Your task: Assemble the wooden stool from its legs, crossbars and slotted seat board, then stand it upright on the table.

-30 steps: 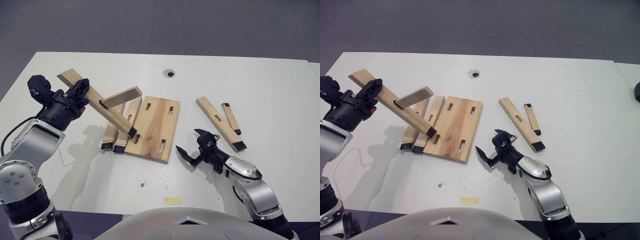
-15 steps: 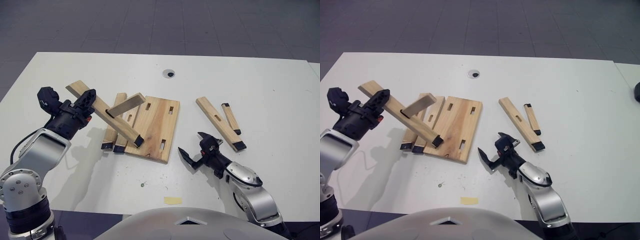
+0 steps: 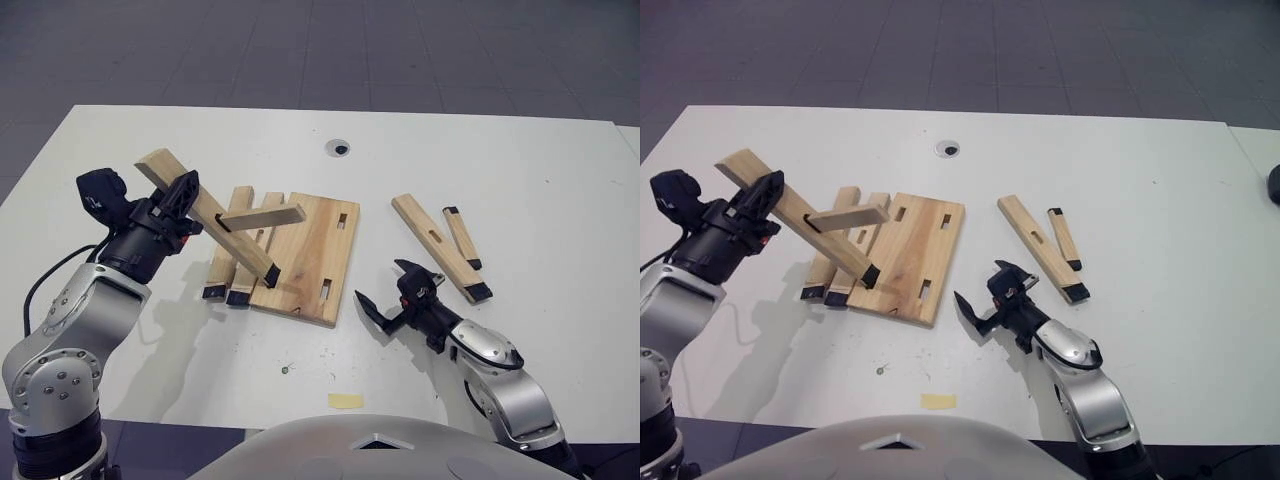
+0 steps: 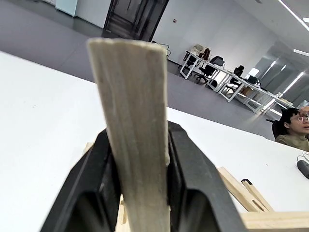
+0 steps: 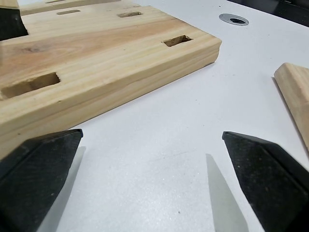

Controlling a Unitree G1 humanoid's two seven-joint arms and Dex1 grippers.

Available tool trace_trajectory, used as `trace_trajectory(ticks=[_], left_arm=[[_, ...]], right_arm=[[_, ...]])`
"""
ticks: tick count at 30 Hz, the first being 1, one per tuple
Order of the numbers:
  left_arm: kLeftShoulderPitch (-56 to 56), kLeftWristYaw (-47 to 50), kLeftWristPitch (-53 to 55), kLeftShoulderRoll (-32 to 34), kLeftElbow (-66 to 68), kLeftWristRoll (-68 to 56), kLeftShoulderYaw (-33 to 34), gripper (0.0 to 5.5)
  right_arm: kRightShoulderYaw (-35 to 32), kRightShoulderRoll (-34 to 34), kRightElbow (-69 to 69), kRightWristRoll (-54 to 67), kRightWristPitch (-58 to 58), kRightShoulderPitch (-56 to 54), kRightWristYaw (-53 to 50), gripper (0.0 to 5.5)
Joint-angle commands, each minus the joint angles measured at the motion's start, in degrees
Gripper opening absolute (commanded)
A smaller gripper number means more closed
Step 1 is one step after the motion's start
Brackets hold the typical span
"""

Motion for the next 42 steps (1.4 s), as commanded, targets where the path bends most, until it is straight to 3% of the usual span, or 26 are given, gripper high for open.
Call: trace_trajectory(ticks=[1,9,18,21,29,34,40,42], left_arm=[[10.6,-4.2,0.7,1.6,0.6,14.0,-6.8,1.04],[20.3,-9.0,-6.9,0.4,2.4,27.3,-12.3,1.04],[27.5,-22.2,-14.8,6.9,8.3,39.9,-19.0,1.05],[22.6,-24.3,-15.8,6.7,12.0,38.4,-17.6,1.06],[-3.9,-20.2,-11.2,0.7,17.7,32.0,-18.6,1.06],[-9.7,-19.6,-9.5,-3.3,19.1,34.3,-22.5,1.06],[-15.8,-19.2,-4.4,-6.4,14.3,30.1,-21.2,1.06],[-18.0,-20.3,-1.3,-6.2,12.3,26.4,-19.4,1.49]], right_arm=[[-0.9,-0.2,0.1,-0.3,0.3,-1.1,-0.3,5.4],[0.2,0.9,-1.0,-1.6,0.8,-1.0,-1.6,5.4],[1.0,2.3,-0.7,-3.2,0.4,-2.3,-3.4,5.4],[1.2,2.8,-0.3,-3.6,0.3,-3.0,-3.7,5.4],[1.2,4.0,2.9,-4.3,-0.6,-7.2,-3.7,5.4],[1.6,4.6,4.6,-4.7,-1.6,-9.2,-3.2,5.4],[2.6,5.9,5.9,-5.5,-2.6,-9.3,-3.9,5.4],[2.9,6.4,6.3,-5.9,-2.9,-9.3,-4.1,5.4]])
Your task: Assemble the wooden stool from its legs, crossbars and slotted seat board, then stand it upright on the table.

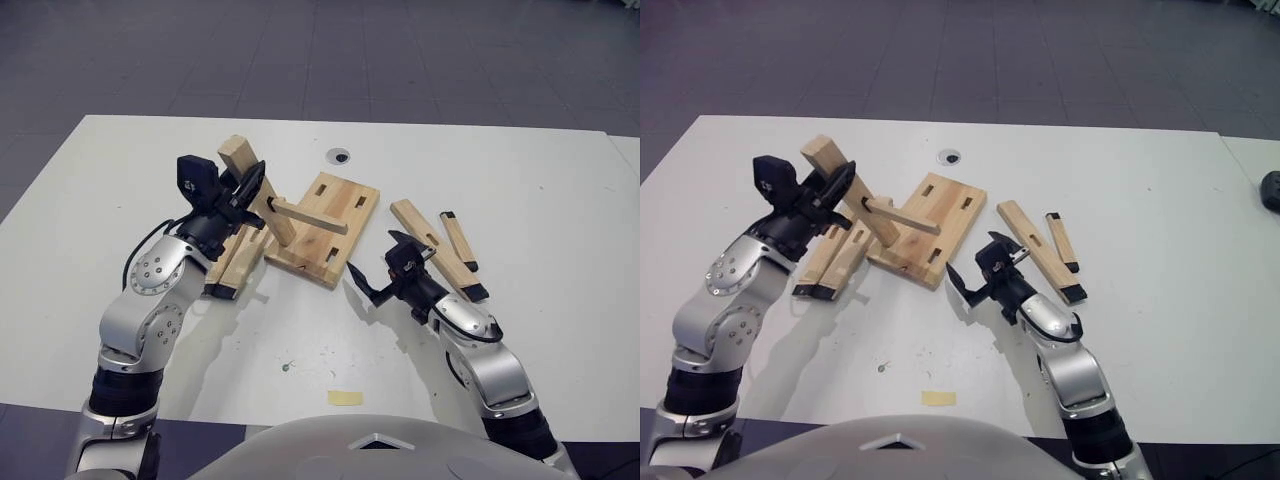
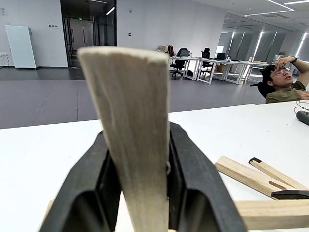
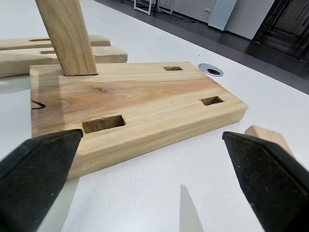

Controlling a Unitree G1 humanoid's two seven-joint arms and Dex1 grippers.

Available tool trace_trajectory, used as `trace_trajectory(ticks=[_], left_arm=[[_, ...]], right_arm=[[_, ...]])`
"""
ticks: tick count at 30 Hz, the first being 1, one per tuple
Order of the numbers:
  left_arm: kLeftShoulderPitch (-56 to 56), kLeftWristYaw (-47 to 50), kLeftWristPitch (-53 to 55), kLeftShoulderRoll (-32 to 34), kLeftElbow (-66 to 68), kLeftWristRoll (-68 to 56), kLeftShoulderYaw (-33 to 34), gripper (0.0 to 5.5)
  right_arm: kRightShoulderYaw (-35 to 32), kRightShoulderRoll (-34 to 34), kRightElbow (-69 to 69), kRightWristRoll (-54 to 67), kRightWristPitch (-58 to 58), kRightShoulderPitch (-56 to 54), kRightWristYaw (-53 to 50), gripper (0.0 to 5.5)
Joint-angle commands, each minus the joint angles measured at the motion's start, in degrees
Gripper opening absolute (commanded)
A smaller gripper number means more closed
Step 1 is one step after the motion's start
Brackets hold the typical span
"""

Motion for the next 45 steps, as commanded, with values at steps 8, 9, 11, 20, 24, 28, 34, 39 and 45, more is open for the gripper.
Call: trace_trajectory(ticks=[8,9,11,20,24,28,34,39,45], left_arm=[[-12.9,-8.3,17.0,6.3,-5.8,-21.3,9.9,2.83],[-14.0,-8.9,17.6,7.2,-5.1,-22.4,11.0,3.0],[-15.8,-9.9,18.6,8.6,-3.8,-26.0,13.8,3.29],[-24.7,-7.9,17.9,18.1,19.0,-24.9,22.9,4.74],[-12.9,-15.5,15.9,22.3,21.8,-9.5,10.8,5.34],[-6.4,-21.1,10.7,22.4,25.2,4.4,-0.6,5.38],[-6.1,-24.0,8.6,20.0,28.0,12.6,-3.7,5.38],[-5.9,-25.5,8.0,20.6,29.9,18.4,-4.9,5.24],[-5.1,-30.4,7.5,23.3,32.1,24.4,-6.6,4.39]], right_arm=[[0.6,1.3,2.2,-1.0,-1.4,-1.2,-1.0,5.4],[0.6,1.3,2.4,-1.0,-1.5,-1.3,-1.0,5.4],[0.6,1.3,2.6,-1.0,-1.6,-1.4,-0.9,5.4],[0.6,1.3,2.5,-0.6,-1.9,0.6,-1.1,5.4],[0.3,1.2,2.3,-0.7,-1.9,1.5,-1.5,5.4],[0.4,1.2,2.1,-0.5,-1.8,1.9,-1.5,5.4],[0.5,1.3,1.8,-0.6,-1.5,2.4,-1.8,5.4],[0.6,1.8,1.7,-0.8,-1.5,2.5,-2.4,5.4],[1.0,2.4,1.6,-0.9,-1.4,2.8,-3.1,5.4]])
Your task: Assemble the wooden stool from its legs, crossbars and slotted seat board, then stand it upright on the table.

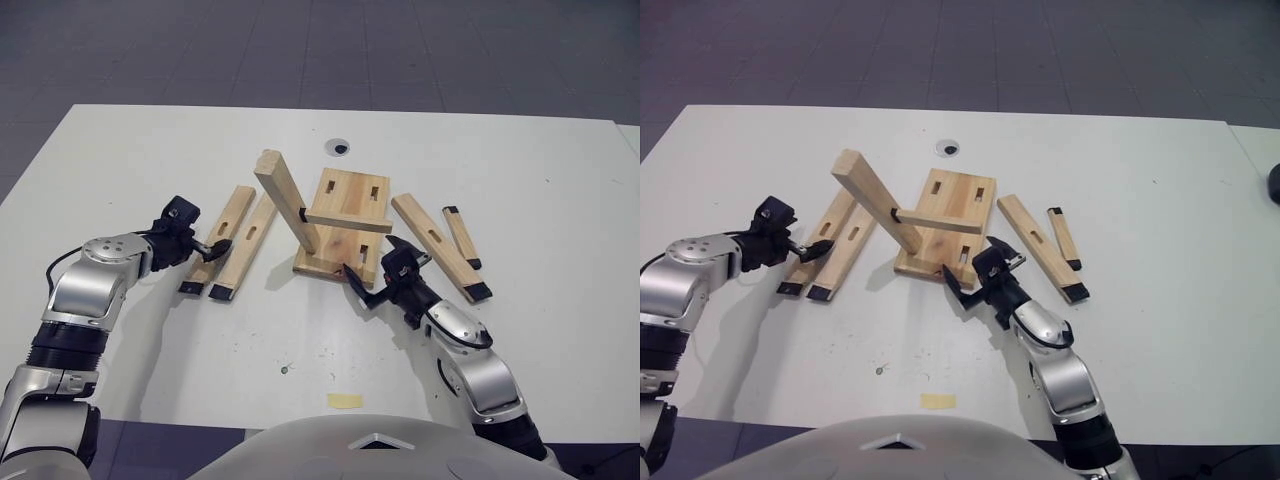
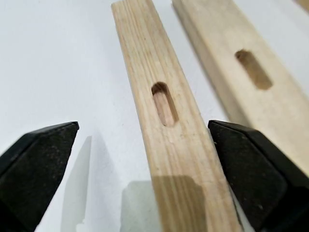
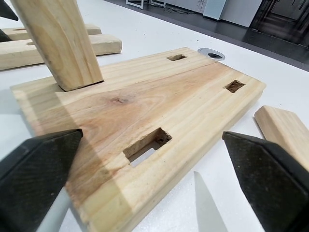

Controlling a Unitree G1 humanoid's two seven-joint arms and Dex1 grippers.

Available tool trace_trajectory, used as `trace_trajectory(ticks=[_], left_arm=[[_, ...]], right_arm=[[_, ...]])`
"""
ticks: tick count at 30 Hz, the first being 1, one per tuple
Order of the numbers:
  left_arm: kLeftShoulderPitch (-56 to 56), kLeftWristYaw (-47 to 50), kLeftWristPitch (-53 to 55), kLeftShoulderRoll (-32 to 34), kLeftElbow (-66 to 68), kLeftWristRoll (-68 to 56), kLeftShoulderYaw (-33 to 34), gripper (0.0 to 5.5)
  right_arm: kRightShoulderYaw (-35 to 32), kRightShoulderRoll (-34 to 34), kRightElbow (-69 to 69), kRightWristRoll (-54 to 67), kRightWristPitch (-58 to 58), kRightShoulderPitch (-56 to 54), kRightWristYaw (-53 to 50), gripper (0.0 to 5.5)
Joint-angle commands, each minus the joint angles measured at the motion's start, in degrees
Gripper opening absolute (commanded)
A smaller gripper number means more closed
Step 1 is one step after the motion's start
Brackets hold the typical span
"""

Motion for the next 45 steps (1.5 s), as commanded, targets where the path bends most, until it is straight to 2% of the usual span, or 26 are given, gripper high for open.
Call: trace_trajectory(ticks=[1,13,18,22,27,29,33,37,41,45], left_arm=[[0.7,-4.1,-0.1,2.9,0.7,3.3,-1.6,4.25],[2.2,-17.7,4.4,7.1,3.0,5.1,-4.6,2.13],[2.4,-20.3,2.8,8.1,3.8,7.2,-6.3,2.11],[0.0,-16.3,2.2,4.2,3.7,4.9,-0.9,2.1],[-9.4,-2.0,4.2,-5.3,0.5,1.2,11.6,2.09],[-11.0,2.4,2.3,-9.2,-4.0,0.9,13.3,2.09],[-11.8,5.6,-3.0,-16.1,-11.2,-0.1,12.5,2.09],[-12.6,4.7,-8.4,-19.0,-12.2,2.6,7.6,2.09],[-11.7,3.2,-9.2,-21.8,-14.8,1.5,4.4,2.09],[-10.1,1.7,-9.2,-24.4,-18.8,0.0,1.5,2.09]], right_arm=[[0.3,0.3,0.2,-0.6,1.1,0.7,-0.6,5.4],[0.9,2.5,0.8,-1.3,0.3,1.2,-3.3,5.4],[1.0,3.6,1.5,-1.9,-0.5,1.4,-4.5,5.4],[-0.2,3.8,2.0,-1.9,-1.5,1.2,-4.9,5.4],[-10.8,3.5,2.9,-0.5,-2.0,-3.0,-9.0,5.4],[-16.4,2.8,3.3,2.0,-2.7,-7.1,-9.6,5.4],[-26.3,1.6,3.3,10.5,-2.7,-17.2,-8.6,5.4],[-34.6,2.7,1.3,29.5,4.6,-27.9,-6.8,5.4],[-35.1,4.2,-1.1,50.8,15.5,-32.4,-4.4,5.4],[-33.7,6.9,-0.1,64.2,21.6,-32.8,-6.5,5.4]])
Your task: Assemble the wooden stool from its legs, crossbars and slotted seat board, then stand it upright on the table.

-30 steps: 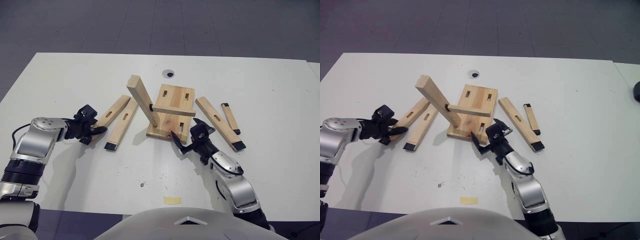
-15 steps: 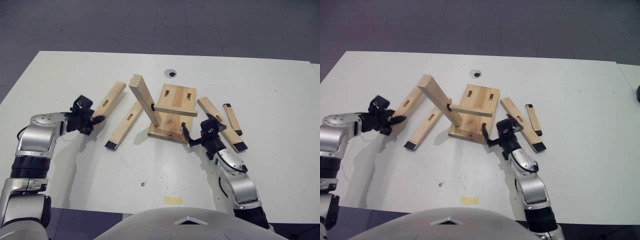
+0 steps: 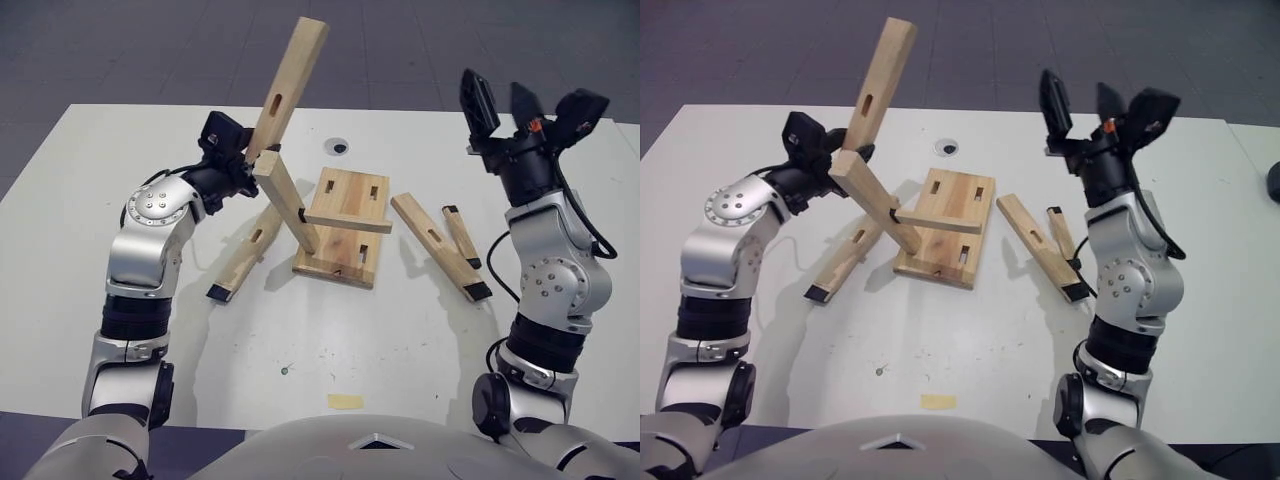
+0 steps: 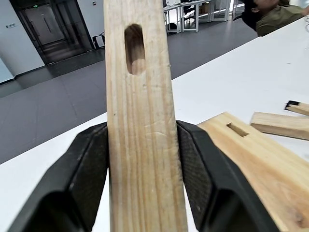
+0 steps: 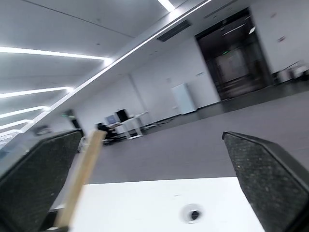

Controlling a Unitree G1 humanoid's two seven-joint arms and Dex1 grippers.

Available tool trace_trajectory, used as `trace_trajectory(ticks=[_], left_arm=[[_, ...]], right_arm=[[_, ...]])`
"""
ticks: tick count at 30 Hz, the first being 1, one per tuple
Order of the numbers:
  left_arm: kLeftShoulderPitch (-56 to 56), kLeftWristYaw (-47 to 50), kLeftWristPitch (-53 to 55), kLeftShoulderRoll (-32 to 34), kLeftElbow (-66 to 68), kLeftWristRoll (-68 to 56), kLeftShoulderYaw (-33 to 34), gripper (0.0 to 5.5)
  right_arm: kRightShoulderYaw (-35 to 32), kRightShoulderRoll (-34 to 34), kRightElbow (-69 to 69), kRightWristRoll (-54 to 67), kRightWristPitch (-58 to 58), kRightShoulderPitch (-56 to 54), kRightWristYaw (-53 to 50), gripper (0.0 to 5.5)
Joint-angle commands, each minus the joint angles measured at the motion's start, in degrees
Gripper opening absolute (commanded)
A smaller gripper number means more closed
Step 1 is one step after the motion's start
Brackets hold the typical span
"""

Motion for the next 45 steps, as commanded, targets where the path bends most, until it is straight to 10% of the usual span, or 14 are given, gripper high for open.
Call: trace_trajectory(ticks=[1,9,36,45], left_arm=[[1.5,-2.4,-0.9,-3.2,-5.8,-1.9,-3.8,2.09],[4.0,-3.4,0.6,-4.4,-11.0,-2.3,-6.6,2.09],[4.2,-5.2,-4.9,-1.1,-12.1,6.1,-11.1,2.09],[2.4,-6.3,-8.6,0.2,-7.9,7.4,-9.6,2.09]], right_arm=[[1.5,2.7,0.2,14.3,7.7,-1.7,-1.8,5.4],[2.4,2.4,5.4,17.1,8.6,-5.5,-5.0,5.4],[3.3,4.4,4.5,22.9,8.2,-4.7,-15.1,1.14],[3.3,5.5,4.6,21.8,4.7,-4.7,-14.6,1.02]])
